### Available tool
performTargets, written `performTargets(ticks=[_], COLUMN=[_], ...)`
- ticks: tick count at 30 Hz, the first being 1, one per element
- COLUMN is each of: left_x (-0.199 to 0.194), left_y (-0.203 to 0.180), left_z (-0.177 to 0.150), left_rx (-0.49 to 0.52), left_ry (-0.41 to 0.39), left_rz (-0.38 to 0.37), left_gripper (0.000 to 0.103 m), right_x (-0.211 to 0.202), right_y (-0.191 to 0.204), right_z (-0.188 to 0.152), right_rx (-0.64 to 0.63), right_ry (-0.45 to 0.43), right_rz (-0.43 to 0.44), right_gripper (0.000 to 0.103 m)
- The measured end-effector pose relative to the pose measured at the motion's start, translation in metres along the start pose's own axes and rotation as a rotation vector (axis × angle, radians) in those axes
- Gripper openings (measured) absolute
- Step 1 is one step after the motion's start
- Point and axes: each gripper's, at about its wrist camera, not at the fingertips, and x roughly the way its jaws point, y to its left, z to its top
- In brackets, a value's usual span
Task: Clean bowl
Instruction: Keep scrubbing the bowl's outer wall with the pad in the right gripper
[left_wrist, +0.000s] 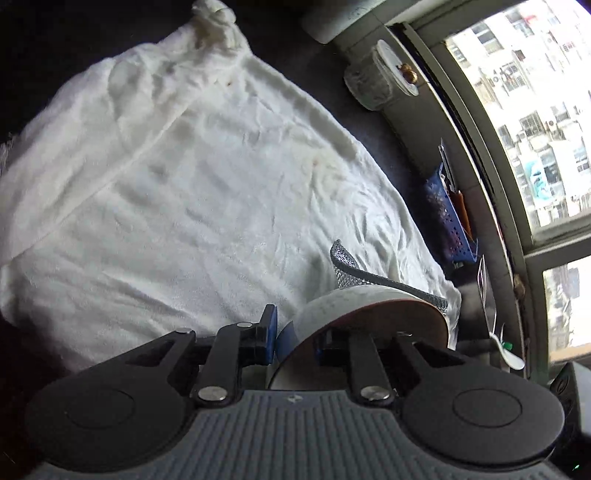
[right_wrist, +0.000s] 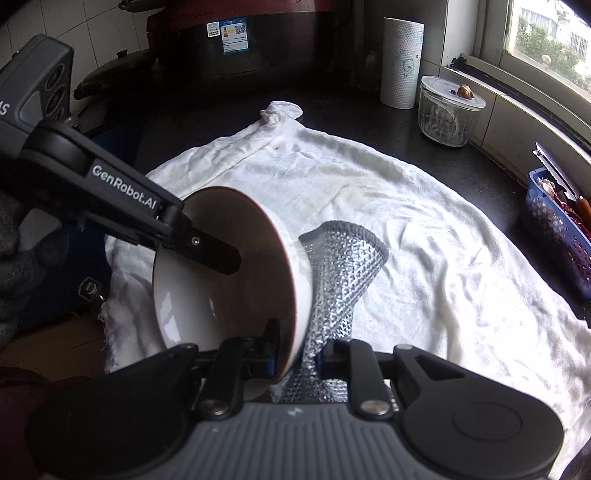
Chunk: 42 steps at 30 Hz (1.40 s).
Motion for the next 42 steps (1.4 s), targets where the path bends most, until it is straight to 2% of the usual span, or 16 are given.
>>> performTargets(ticks=[4,5,11,16,18,19,21,23,24,27,30,38,40,42], left_x=[0.013,0.013,0.009,0.005,0.004,0.004,0.006,0.008,0.009,0.002,0.002,0.003,0.003,0.002], left_y=[0.023,0.017,-0.036,-0.080,-0.096,-0.100,-0.107,-0.106,-0.105,-0.092,-0.073,-0.012,-0.001,0.005], left_z=[0.000,-0.002,-0.017,-0.030,-0.048,-0.056,-0.069,-0.076,-0.075,-0.056,-0.042,-0.008,-0.007,-0.007], left_rx=[-0.219,-0.165,0.320,0.724,0.934,1.007,1.134,1.169,1.154,0.913,0.699,0.117,0.018,-0.038], left_ry=[0.083,0.080,0.025,-0.023,-0.080,-0.101,-0.137,-0.146,-0.144,-0.099,-0.054,0.048,0.055,0.054], left_rz=[-0.083,-0.067,0.087,0.216,0.284,0.306,0.344,0.364,0.363,0.273,0.218,0.073,0.050,0.036], left_gripper=[0.019,0.019,0.018,0.018,0.017,0.016,0.015,0.015,0.015,0.014,0.011,0.013,0.013,0.014], right_x=[-0.005,-0.007,-0.004,-0.005,-0.006,-0.007,-0.011,-0.011,-0.010,-0.008,-0.008,-0.003,-0.003,-0.004], right_y=[-0.001,-0.002,-0.009,-0.007,-0.008,-0.009,-0.012,-0.011,-0.010,-0.010,-0.008,-0.001,0.000,0.002], right_z=[0.003,0.005,0.001,0.002,0.003,0.003,0.004,0.004,0.003,0.001,-0.001,-0.005,-0.005,-0.005], right_rx=[-0.002,-0.001,0.027,0.000,-0.012,-0.013,-0.011,-0.018,-0.017,0.005,0.023,0.040,0.047,0.042], right_ry=[-0.019,-0.025,-0.012,-0.009,-0.011,-0.013,-0.022,-0.019,-0.016,-0.011,-0.007,0.020,0.019,0.019], right_rz=[-0.020,-0.030,-0.034,-0.042,-0.059,-0.064,-0.070,-0.068,-0.063,-0.046,-0.029,0.000,0.011,0.014], right_gripper=[0.020,0.020,0.020,0.019,0.017,0.016,0.016,0.016,0.016,0.017,0.017,0.018,0.020,0.021])
